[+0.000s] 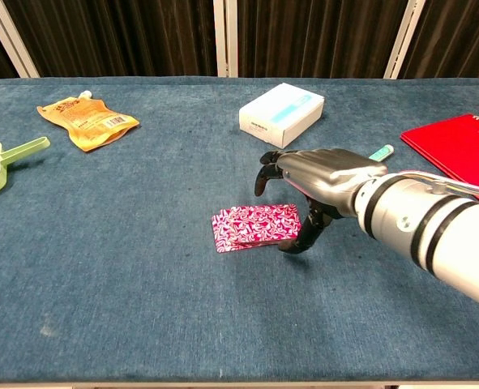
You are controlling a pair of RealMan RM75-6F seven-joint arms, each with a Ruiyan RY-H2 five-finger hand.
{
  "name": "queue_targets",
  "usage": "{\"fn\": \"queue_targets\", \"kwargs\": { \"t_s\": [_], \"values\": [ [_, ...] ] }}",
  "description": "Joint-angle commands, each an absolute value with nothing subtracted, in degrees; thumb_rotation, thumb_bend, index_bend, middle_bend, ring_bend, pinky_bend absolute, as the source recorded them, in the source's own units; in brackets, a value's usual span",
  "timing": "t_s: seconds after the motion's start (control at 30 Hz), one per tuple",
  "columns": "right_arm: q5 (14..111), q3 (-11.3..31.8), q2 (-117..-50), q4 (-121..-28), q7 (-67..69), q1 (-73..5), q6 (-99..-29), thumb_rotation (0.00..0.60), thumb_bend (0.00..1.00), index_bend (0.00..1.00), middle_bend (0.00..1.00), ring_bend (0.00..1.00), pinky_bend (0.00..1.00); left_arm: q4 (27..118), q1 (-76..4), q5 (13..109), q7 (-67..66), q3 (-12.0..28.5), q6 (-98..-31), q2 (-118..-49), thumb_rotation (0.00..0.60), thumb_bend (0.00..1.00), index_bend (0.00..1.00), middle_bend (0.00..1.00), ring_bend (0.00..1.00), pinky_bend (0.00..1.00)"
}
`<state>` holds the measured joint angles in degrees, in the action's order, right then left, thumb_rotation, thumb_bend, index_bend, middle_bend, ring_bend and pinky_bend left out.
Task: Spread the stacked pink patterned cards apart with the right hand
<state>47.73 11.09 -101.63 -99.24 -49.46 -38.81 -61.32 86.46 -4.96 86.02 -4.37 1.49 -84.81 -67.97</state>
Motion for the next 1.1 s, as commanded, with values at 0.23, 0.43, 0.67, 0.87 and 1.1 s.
{"fn": "queue_targets", "kwargs": {
  "t_s": [0.23,0.43,0.67,0.87,1.1],
  "values": [
    [44.6,10.9,-102.5,-98.0,-49.6,-41.2,-62.3,0.600,0.43,0.35,0.07,0.00,0.15,86.2,-5.2,85.7,-4.6,1.6,-84.3,-68.0,0.600,0.09,0.10,0.02,0.00,0.00],
    [43.7,10.4,-103.0,-97.0,-48.5,-42.1,-62.4,0.600,0.43,0.36,0.07,0.00,0.15,86.4,-5.3,85.8,-4.8,1.6,-84.3,-68.0,0.600,0.09,0.10,0.02,0.00,0.00],
    [43.2,10.0,-103.5,-96.4,-47.9,-43.2,-62.8,0.600,0.43,0.38,0.07,0.00,0.14,86.5,-5.1,85.7,-5.0,1.6,-84.5,-67.8,0.600,0.09,0.10,0.02,0.00,0.00],
    [42.2,9.8,-104.0,-95.7,-48.0,-44.1,-63.0,0.600,0.43,0.40,0.08,0.00,0.14,86.4,-5.0,85.6,-4.9,1.6,-84.6,-67.9,0.600,0.09,0.10,0.02,0.00,0.00],
    [41.7,9.7,-104.5,-95.0,-47.1,-44.7,-63.2,0.600,0.46,0.46,0.12,0.00,0.14,86.2,-5.0,85.7,-4.8,1.5,-84.6,-68.0,0.600,0.09,0.10,0.02,0.00,0.00]
  ]
}}
